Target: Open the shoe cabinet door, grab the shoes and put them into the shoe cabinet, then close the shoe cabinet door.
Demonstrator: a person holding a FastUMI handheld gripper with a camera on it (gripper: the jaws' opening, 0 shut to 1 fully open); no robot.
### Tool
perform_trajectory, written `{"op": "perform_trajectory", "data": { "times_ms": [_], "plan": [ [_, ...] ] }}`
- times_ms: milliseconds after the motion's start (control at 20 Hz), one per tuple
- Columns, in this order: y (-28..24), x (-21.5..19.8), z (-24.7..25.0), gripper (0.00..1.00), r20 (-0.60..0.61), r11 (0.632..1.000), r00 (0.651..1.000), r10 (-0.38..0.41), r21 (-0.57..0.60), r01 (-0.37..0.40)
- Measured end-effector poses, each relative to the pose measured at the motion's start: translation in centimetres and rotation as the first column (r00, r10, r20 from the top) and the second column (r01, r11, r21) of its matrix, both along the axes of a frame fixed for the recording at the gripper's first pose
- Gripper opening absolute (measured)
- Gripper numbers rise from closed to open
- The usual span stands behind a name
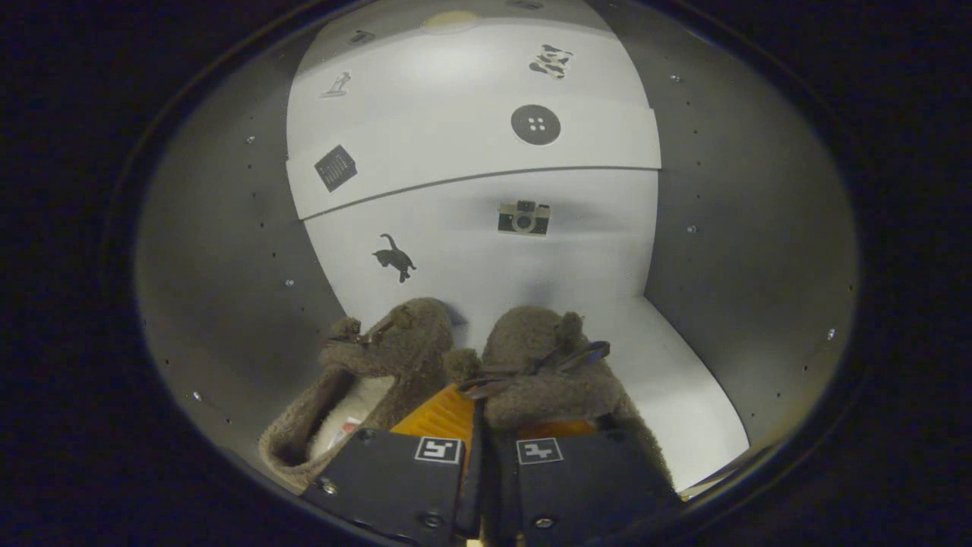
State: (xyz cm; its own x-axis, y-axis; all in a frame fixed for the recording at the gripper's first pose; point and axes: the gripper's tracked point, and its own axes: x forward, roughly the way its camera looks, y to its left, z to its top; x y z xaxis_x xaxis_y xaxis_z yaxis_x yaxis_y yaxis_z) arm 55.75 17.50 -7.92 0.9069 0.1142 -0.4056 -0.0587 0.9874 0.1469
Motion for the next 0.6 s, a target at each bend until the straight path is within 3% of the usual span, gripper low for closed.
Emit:
{"op": "perform_trajectory", "data": {
  "times_ms": [250, 600],
  "plan": [
    [-0.1, -1.8, 2.0, 0.63, 0.067, 1.0, 0.998, 0.01, -0.011, -0.009],
    [-1.1, -8.0, 4.0, 0.64, 0.196, 0.997, 0.981, 0.001, -0.081, 0.015]
  ]
}}
